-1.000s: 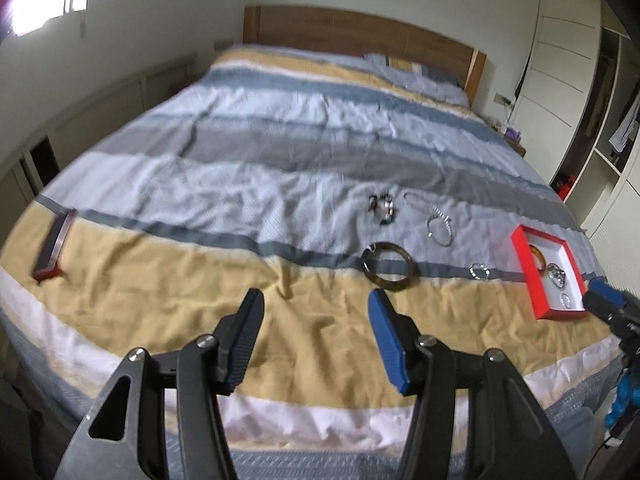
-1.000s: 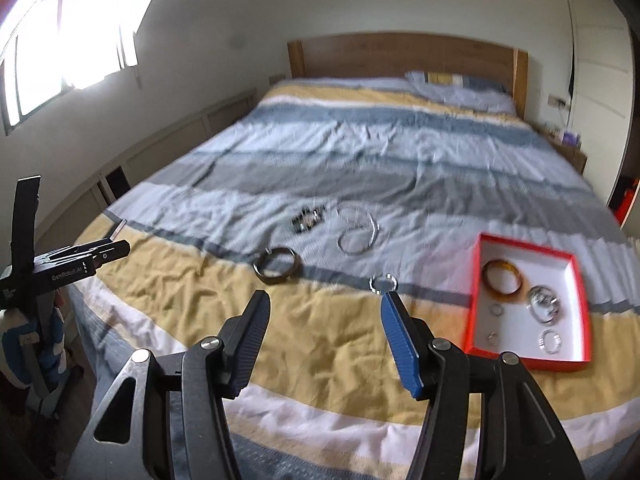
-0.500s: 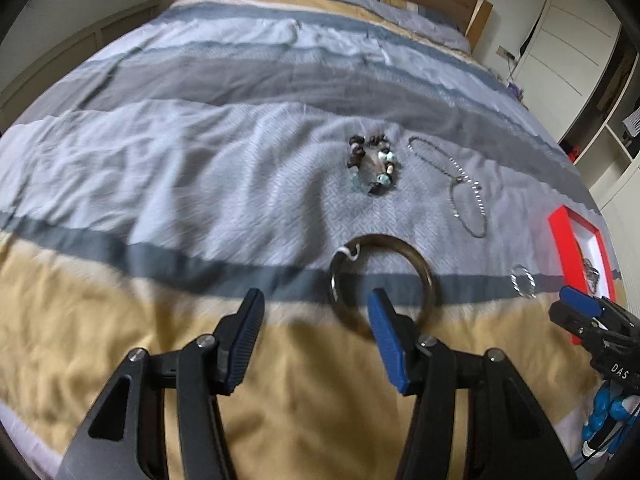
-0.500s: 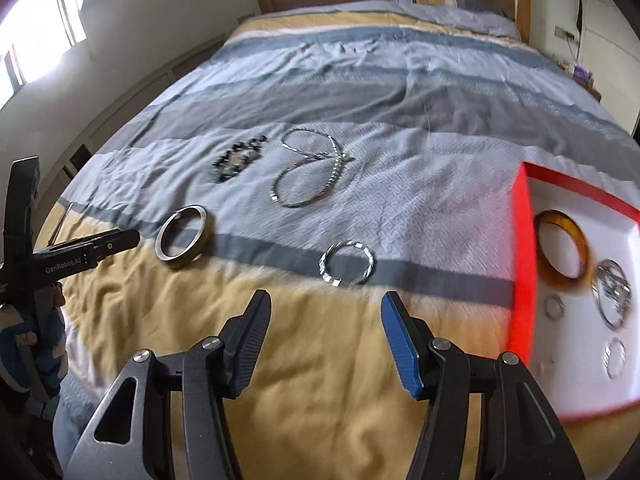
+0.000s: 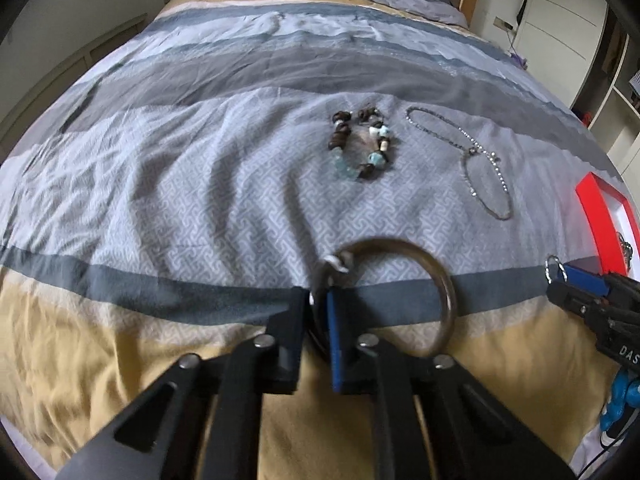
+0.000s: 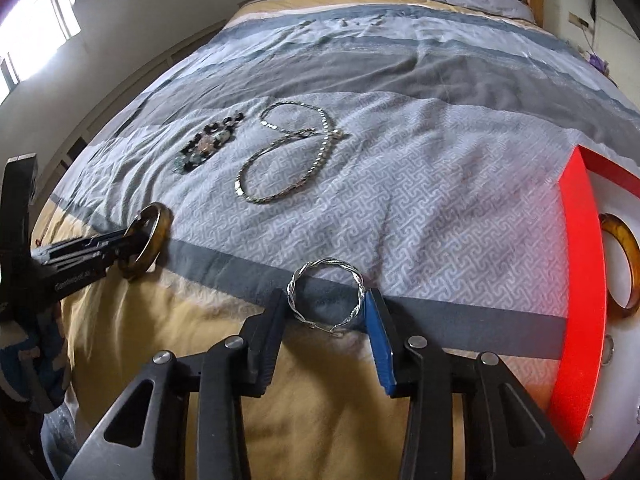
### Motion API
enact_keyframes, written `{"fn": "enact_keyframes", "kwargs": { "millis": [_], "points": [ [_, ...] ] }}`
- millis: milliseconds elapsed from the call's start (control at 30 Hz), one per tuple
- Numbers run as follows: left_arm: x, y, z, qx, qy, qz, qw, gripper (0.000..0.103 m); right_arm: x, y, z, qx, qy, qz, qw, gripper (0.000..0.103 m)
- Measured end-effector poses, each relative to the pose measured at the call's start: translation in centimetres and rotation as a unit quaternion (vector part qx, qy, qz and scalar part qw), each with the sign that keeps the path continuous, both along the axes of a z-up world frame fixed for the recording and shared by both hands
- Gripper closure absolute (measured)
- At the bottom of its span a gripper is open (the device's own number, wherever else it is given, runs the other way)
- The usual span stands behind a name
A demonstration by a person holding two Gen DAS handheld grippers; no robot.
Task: Organize jewelry
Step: 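Carry both bangles over the box, opening the right tool while the left tool keeps holding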
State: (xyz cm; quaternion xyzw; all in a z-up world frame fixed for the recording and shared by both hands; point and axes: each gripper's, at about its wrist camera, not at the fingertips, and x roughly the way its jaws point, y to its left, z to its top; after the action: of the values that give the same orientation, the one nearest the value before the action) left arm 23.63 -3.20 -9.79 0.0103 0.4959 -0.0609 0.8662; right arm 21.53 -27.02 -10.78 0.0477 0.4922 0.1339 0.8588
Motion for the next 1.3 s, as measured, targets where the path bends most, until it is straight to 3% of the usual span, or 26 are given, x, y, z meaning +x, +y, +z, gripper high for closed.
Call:
{"fn": "enact_keyframes", "kwargs": {
  "millis": [167, 433, 600, 833, 1000, 1167, 1300],
  "points": [
    [-1.2, 0.2, 1.7, 0.007, -0.014, 0.004, 0.9999, 0.095, -1.3, 0.2, 1.4, 0.008, -0.015, -0.001, 1.0, 0.064],
    [-4.4, 0.5, 6.2, 0.018, -0.049, 0.002, 0.9986, 0.095, -5.6, 0.3, 6.5, 0.02, -0.058, -0.005, 0.998, 0.064],
    [-6.4, -2.1, 9.5, 0.014, -0.073, -0.028, 0.9968, 0.095, -8.5, -1.4, 9.2, 0.016, -0.085, -0.018, 0.996, 0.064],
    [-7.0, -11.2, 11.5, 0.0, -0.077, -0.106, 0.9914, 0.095, -11.6, -8.8, 11.6, -0.002, -0.113, -0.072, 0.991, 0.064],
    [-6.5, -20.3, 11.7, 0.0, -0.074, -0.179, 0.9811, 0.095, -11.4, -16.2, 11.5, -0.024, -0.111, -0.117, 0.987, 0.064],
    [-5.8, -29.2, 9.7, 0.012, -0.058, -0.25, 0.9665, 0.095, -8.8, -21.7, 10.1, -0.043, -0.096, -0.135, 0.985, 0.064],
    [-5.3, -33.9, 6.8, 0.026, -0.034, -0.289, 0.9564, 0.095, -4.9, -25.0, 8.1, -0.043, -0.079, -0.129, 0.988, 0.064]
  ]
}}
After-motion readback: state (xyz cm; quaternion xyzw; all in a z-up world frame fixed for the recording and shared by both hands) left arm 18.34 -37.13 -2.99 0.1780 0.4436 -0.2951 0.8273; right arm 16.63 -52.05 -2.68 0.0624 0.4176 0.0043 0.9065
